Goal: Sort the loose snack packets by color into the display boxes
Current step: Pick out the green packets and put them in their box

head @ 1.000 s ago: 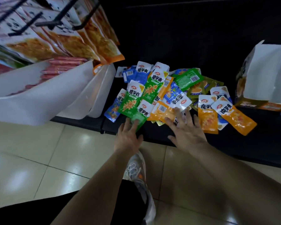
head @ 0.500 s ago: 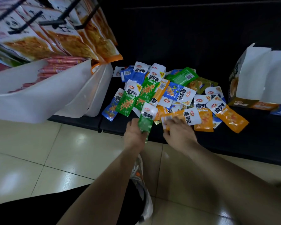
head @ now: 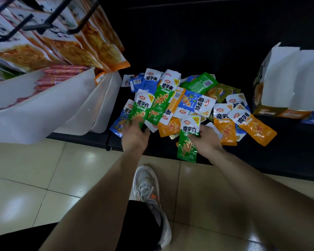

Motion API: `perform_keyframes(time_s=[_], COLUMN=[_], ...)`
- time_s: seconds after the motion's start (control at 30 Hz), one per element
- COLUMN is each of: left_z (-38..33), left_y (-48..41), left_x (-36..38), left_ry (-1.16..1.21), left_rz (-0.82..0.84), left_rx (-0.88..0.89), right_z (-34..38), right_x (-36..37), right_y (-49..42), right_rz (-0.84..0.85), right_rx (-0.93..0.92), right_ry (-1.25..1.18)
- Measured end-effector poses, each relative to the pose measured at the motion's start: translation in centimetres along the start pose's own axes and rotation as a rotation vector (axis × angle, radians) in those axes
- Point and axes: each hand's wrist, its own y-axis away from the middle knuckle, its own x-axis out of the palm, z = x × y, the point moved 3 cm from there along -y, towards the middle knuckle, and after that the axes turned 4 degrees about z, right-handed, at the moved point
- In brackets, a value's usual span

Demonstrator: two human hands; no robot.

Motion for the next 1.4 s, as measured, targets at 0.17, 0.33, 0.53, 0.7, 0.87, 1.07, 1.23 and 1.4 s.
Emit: perform_keyframes(time_s=[0.17,0.33,0.53,0.7,0.87,1.07,1.23,1.4], left_z=[0.7,1.2,0.6,-4.4,-6.4,-7.5,-6.7,-5.6], left_y=[-4.3,-4.2,-0.7,3.9,4.2,-3.0,-5.9,-5.6], left_x=[0.4,0.9,0.5,1.8,3.1,1.8,2.9,2.2], left_ry=[-0.129,-0.102,0.296,0.615,0.769,0.08,-0.081,0.142], left_rz=[0.077,0.012,0.073,0.396,0.589,0.071,0.093,0.067], left_rx=[-0.069,-0.162,-0.105,-0.077,-0.16,0.049,-0.074,-0.059], right_z=[-2.1,-2.2,0.4,1.8,0.6,-1.8,-3.0,-2.8], right_x=[-1.0,-0.9,-0.4,0.1,-1.3,-3.7,-5.0,-5.3], right_y=[-0.2,0.1,0.8,0.9,0.6,-0.4,-1.2,-1.5], right_rz=[0.007,0.073,0.134,0.006,-0.026,-0.018,-0.007,0.018], right_rx=[-0.009,-0.041,-0.026,0.009,0.082,0.05,0.062,0.067], right_ry=[-0.008,-0.045,-0.277,-0.324,-0.394,-0.217,-0.126,-0.142])
